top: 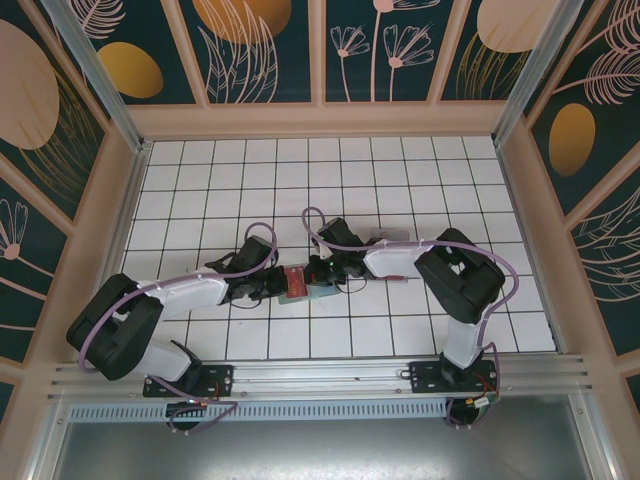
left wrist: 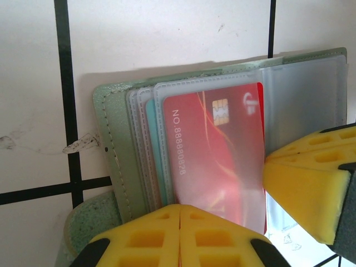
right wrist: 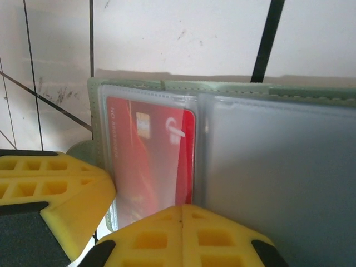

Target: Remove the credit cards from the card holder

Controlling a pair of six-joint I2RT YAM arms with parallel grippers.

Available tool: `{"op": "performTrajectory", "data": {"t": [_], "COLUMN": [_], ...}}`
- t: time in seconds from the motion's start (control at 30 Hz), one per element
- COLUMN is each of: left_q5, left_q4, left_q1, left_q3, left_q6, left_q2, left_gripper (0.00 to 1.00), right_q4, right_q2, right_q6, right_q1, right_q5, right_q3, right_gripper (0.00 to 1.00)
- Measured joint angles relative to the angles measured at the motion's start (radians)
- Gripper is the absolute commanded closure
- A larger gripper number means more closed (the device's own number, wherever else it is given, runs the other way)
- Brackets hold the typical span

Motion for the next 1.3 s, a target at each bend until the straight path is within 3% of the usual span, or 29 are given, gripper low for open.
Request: {"op": "performTrajectory", "data": {"t": [0.37,0.43,0.73,1.13,1.3], "left_q5": [-0.053,-0.061,-0.055,-0.042,-0.037], "left_q4": [-0.048,-0.053,-0.050,-0.040,-0.034], "left_q1": [0.000,0.000,0.000,0.000,0.000], "left_q3": [0.001,0.001,0.001,0.001,0.001], "left_q6": [0.000,0.000,0.000,0.000,0.000], "left_q2": [-0.047,-0.051,-0.024,-0.012,-0.007], "left_gripper": [0.92,0.92,0.92,0.92,0.92], "right_q4": [-0.011,-0.015,-0.019,-0.019,-0.019], "right_q2": [-0.014,-0.019,-0.020,0.003,0.011], "right_q6": [0.000,0.000,0.001,0.000,0.000], "right_q1": [-0.004,-0.005,-0.006,-0.006,-0.006], "right_q5": [0.018,0.024,0.027,0.005,0.000], "right_q3": [0.000,0.000,0.000,0.009,0.012], "right_gripper": [1.00,0.90,0.83,0.84,0.90]}}
